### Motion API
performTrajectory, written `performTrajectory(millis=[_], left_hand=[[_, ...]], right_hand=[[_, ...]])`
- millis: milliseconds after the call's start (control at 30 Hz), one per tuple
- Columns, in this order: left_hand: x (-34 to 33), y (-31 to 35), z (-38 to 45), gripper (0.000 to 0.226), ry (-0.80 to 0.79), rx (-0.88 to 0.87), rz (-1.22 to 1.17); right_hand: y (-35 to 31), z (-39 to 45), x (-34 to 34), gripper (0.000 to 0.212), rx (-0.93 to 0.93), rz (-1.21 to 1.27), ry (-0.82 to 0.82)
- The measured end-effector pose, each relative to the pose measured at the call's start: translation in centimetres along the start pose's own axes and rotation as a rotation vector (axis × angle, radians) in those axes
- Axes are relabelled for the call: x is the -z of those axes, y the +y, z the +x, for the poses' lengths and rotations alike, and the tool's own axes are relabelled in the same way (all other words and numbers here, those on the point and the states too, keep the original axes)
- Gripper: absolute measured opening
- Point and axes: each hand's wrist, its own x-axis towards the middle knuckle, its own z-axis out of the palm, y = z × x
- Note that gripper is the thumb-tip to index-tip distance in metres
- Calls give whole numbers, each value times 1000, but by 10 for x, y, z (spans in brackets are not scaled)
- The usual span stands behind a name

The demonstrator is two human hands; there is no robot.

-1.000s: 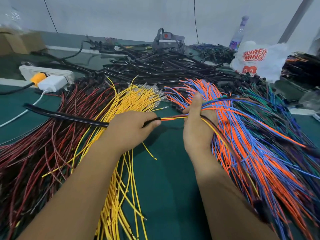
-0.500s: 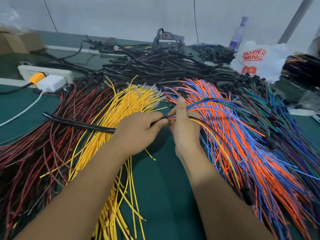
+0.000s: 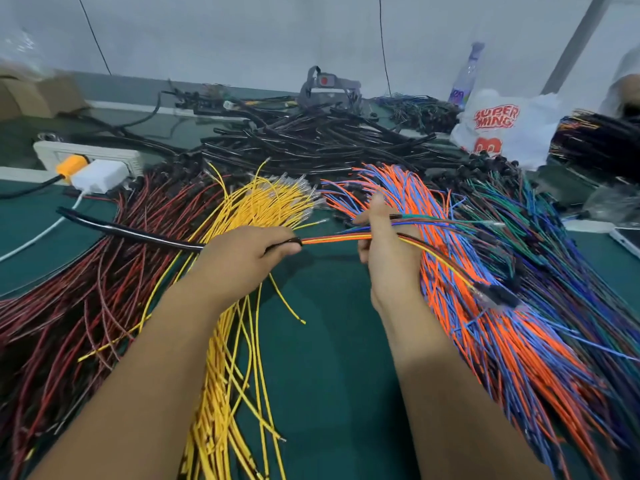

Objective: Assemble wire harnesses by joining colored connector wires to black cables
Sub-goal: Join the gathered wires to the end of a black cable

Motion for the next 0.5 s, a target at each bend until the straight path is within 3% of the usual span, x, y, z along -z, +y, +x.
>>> performTrajectory(millis=[133, 333, 500], left_hand=[[0, -1, 0, 17, 59, -33, 46], [-13, 21, 5, 36, 96, -149, 109], [-15, 22, 2, 23, 155, -127, 50]], right_hand=[[2, -1, -2, 38, 89, -34, 11], [14, -13, -27, 41, -67, 112, -117], [10, -12, -26, 32, -187, 230, -188]])
